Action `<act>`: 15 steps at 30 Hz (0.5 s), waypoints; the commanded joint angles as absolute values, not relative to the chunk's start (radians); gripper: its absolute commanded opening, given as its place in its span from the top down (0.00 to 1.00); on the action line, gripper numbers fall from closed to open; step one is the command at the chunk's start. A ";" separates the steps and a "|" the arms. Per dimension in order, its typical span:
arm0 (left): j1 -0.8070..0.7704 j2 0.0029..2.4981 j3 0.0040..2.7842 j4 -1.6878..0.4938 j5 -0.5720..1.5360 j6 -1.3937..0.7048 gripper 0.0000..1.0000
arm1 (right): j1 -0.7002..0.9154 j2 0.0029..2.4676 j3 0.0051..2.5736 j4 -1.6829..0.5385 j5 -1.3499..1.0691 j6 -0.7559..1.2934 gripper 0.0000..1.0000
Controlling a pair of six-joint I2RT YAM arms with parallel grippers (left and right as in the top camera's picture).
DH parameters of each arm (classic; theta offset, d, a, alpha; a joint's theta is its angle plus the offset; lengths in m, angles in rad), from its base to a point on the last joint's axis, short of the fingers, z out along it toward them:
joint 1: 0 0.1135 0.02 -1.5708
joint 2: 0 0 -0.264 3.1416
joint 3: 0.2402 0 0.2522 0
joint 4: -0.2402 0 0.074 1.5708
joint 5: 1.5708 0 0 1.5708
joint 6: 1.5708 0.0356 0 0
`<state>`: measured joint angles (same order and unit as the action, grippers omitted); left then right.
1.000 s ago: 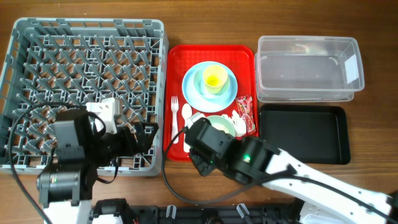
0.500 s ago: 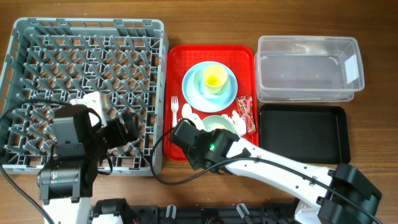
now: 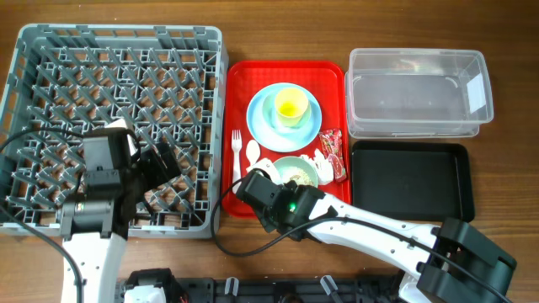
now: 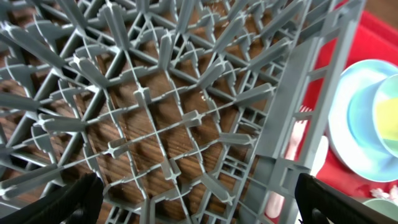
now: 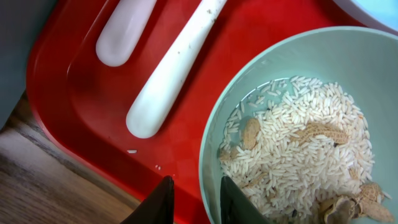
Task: Sort waste into correct bins and load items into the dishwasher rack
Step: 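Grasp the rim of the green rice bowl with the right gripper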
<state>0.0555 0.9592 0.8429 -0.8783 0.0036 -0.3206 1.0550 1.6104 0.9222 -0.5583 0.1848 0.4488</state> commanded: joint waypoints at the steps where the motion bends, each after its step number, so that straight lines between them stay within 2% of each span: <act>1: 0.065 1.017 0.855 -0.879 -0.013 -0.330 0.00 | 1.050 1.620 0.921 -0.543 0.210 0.419 0.74; 5: 0.065 1.059 0.855 -0.879 -0.012 -0.330 0.00 | 1.050 1.628 0.921 -0.506 0.210 0.336 0.75; 8: 0.065 1.050 0.855 -0.866 -0.012 -0.330 0.00 | 1.050 1.641 0.921 -0.494 0.211 0.336 0.84; 15: 0.065 0.979 0.855 -0.856 0.029 -0.330 0.00 | 1.046 1.648 0.920 -0.488 0.211 0.337 0.85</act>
<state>0.0555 1.0161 0.8429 -0.8593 0.0067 -0.3206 1.0508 1.6272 0.9222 -0.4942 0.1886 0.3492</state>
